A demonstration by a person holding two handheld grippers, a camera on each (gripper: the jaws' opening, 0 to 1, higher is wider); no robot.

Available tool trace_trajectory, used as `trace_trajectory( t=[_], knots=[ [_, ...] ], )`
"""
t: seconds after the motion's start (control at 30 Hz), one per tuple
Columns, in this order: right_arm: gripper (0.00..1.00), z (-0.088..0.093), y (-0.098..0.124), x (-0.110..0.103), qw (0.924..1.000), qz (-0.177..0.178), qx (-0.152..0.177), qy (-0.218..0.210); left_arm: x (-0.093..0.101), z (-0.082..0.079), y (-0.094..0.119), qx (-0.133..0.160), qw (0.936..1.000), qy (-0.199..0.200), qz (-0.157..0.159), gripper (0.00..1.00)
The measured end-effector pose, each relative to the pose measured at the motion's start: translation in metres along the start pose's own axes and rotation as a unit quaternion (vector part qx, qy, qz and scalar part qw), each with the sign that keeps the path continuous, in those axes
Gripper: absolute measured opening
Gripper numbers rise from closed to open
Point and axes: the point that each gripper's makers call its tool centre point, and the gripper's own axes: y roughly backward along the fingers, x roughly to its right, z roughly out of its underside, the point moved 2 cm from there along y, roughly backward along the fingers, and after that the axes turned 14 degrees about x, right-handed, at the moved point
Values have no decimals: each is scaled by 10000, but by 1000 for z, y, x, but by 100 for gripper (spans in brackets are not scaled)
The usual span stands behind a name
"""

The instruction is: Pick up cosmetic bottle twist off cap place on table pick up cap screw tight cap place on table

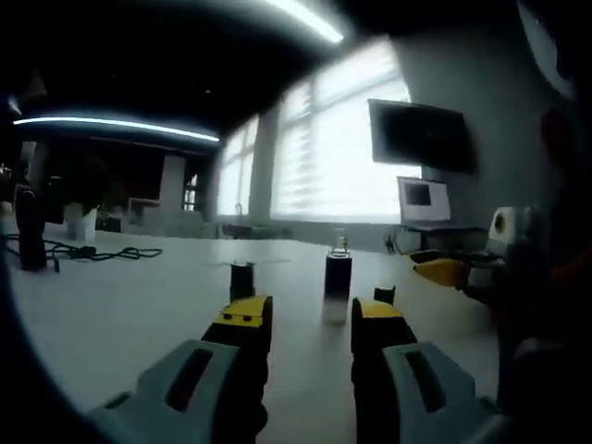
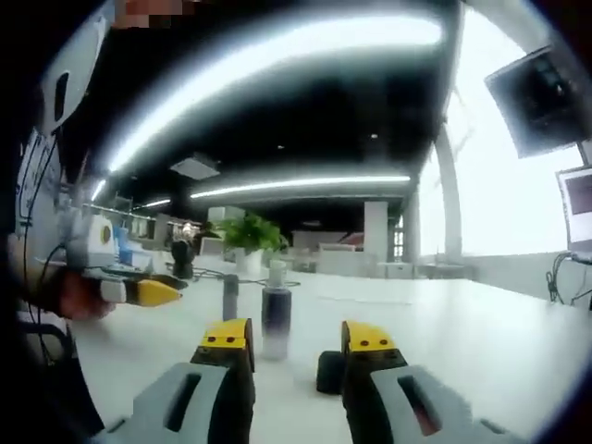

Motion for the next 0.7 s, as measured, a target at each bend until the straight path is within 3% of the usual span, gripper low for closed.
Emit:
trace_trajectory(
  t=[0.4, 0.47, 0.7],
  knots=[
    [25, 0, -3, 6, 9998, 129, 27, -129, 6, 5, -8, -257, 9996, -116, -11, 29],
    [25, 1, -3, 6, 9998, 147, 17, -105, 12, 6, -16, -221, 9997, 117, -3, 29],
    [24, 1, -4, 9, 9997, 218, 35, -117, 33, 9, -48, -153, 9997, 182, 116, 28]
  ],
)
